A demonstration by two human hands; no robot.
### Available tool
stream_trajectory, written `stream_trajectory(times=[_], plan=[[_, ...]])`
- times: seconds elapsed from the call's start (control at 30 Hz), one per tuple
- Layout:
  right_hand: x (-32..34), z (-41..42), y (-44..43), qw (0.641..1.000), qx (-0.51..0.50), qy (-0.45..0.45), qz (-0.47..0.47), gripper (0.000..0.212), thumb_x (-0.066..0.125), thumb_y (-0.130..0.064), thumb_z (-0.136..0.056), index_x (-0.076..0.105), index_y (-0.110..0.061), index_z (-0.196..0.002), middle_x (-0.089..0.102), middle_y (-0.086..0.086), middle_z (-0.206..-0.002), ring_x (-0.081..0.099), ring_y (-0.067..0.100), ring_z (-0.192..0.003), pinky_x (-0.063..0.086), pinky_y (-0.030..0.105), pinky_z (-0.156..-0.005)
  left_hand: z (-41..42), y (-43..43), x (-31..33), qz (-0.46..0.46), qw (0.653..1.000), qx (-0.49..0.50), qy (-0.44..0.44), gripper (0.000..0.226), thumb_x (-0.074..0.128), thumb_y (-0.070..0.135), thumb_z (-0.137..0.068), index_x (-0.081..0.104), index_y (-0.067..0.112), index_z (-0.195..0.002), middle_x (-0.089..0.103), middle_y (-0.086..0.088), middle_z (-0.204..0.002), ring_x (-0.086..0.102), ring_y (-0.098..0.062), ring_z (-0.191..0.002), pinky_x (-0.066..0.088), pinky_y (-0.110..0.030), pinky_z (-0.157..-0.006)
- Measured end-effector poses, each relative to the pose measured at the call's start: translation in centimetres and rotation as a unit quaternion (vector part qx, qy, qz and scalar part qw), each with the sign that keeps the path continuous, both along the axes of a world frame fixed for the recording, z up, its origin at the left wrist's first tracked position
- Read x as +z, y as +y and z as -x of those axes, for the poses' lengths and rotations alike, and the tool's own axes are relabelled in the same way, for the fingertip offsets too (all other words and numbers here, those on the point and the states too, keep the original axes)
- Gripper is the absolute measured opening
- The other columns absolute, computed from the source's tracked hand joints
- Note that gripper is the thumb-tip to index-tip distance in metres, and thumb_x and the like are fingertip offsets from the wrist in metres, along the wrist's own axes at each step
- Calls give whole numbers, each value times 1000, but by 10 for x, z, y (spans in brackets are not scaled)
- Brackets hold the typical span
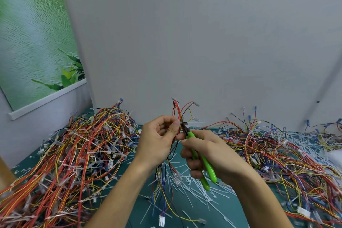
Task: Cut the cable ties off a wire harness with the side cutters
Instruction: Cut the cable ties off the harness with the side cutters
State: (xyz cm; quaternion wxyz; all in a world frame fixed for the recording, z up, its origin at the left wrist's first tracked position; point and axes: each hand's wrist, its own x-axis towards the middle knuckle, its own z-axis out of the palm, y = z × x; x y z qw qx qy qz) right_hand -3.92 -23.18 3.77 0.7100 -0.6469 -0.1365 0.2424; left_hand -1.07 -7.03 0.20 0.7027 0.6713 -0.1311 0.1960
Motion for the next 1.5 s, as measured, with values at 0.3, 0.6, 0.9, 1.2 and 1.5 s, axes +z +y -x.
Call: stream_trajectory(times=[0.3, 0.6, 0.9, 1.2, 1.5], plan=[[7, 2, 0, 1000, 23, -5, -4, 11, 58, -18, -103, 52, -9, -105, 54, 6, -69, 49, 20, -53, 48, 34, -54, 0, 0, -1, 0, 1000, 0, 1, 7, 71, 36, -84, 75, 31, -87, 76, 7, -86, 72, -7, -82, 55, -17, -74], [0, -1, -1, 1000, 9, -2, -3, 8, 52, -11, -104, 54, -10, -112, 45, 0, -65, 37, 14, -49, 38, 24, -44, -2, -1, -2, -1, 1000, 10, 11, 9, 71, 32, -85, 73, 24, -90, 75, 8, -81, 70, -7, -80, 56, -22, -74], [2, 1, 1, 1000, 10, 5, -9, 6, 53, -13, -105, 54, -11, -110, 47, 1, -65, 40, 15, -49, 39, 25, -45, -2, 0, -2, 0, 1000, 9, 8, 3, 71, 20, -92, 72, 22, -91, 76, 9, -84, 71, -5, -80, 54, -17, -71], [3, 1, 0, 1000, 22, -7, -6, 11, 58, -17, -102, 53, -9, -108, 52, 5, -71, 48, 18, -53, 45, 31, -51, -2, 0, -3, 4, 1000, 2, 10, 4, 72, 30, -88, 74, 27, -89, 76, 5, -86, 72, -9, -84, 55, -19, -75], [0, 0, 2, 1000, 10, 0, -1, 6, 47, -11, -106, 52, -11, -110, 43, 2, -65, 39, 15, -47, 38, 24, -44, -2, 0, -3, -3, 1000, 10, 9, 9, 71, 21, -92, 74, 28, -87, 76, 8, -82, 70, -5, -80, 55, -18, -73]])
